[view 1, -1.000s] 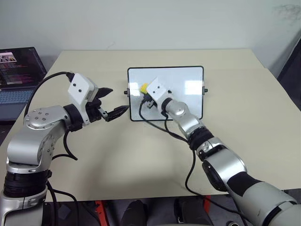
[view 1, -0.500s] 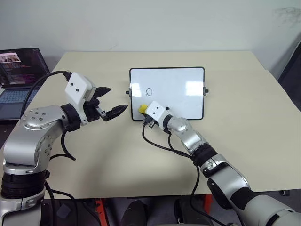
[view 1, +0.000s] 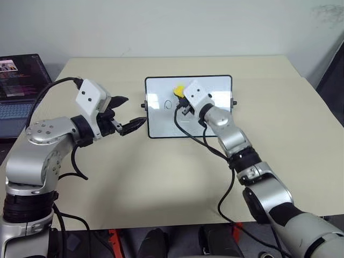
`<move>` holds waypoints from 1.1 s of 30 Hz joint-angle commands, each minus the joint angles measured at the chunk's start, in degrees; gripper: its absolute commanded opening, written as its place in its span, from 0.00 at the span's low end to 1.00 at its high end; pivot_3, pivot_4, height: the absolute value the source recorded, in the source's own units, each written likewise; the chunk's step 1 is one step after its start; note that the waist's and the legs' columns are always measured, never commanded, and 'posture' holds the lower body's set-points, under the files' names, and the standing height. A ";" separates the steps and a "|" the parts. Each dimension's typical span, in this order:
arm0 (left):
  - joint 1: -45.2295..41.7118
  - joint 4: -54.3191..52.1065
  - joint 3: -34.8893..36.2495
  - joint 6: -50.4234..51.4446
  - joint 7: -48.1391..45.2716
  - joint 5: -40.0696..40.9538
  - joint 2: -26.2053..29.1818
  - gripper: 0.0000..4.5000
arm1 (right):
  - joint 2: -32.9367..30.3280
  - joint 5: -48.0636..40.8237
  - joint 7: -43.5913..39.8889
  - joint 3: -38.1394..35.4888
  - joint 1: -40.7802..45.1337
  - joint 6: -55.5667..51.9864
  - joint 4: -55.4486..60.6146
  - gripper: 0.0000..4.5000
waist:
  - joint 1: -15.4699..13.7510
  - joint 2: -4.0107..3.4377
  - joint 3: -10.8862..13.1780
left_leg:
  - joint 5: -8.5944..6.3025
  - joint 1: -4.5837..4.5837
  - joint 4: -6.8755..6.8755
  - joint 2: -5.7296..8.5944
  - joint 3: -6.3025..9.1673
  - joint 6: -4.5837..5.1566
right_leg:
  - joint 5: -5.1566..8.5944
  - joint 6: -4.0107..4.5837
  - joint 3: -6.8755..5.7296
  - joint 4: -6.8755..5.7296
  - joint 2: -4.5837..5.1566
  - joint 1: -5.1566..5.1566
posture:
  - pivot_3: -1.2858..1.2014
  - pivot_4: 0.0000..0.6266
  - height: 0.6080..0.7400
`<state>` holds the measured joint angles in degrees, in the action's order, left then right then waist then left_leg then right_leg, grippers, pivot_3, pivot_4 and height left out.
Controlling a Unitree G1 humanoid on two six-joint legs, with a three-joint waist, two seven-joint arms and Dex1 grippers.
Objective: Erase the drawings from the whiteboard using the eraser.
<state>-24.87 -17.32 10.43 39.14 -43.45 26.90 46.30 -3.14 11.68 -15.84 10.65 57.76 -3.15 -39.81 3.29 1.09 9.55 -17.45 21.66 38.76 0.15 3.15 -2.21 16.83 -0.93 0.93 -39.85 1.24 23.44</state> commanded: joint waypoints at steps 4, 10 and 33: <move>-0.78 -1.81 0.97 -0.44 -0.25 0.60 0.80 1.00 | 1.49 0.91 2.33 0.41 5.77 3.85 -10.75 0.27 | 0.10 0.01 0.01 | 0.00 0.07 0.00 0.00 -0.03 0.00 | 0.00 0.00 0.02 0.04 0.01 0.04 | 0.52 0.24 1.00; -0.24 -2.59 1.53 0.13 0.03 0.88 1.12 1.00 | 2.93 1.85 3.00 1.39 7.53 4.86 -16.30 0.27 | 0.23 0.01 0.01 | 0.01 -0.02 0.01 -0.02 -0.04 0.00 | -0.01 0.01 0.03 -0.09 0.00 0.03 | 0.52 0.24 1.00; 0.93 -4.07 2.65 1.28 1.33 1.38 1.33 1.00 | 3.29 5.21 -4.99 8.37 -6.99 3.62 -4.06 0.27 | 0.04 0.02 0.00 | 0.00 -0.42 0.00 -0.03 -0.03 0.00 | -0.02 0.02 0.01 -0.15 -0.03 -0.33 | 0.52 0.24 1.00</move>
<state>-23.40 -19.88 11.52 40.87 -42.41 27.97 46.91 0.68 16.73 -20.05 18.93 51.79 2.19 -44.82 3.32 1.12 9.54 -17.45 21.25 38.76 0.12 3.12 -2.20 16.81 -0.91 0.95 -39.99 1.22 23.12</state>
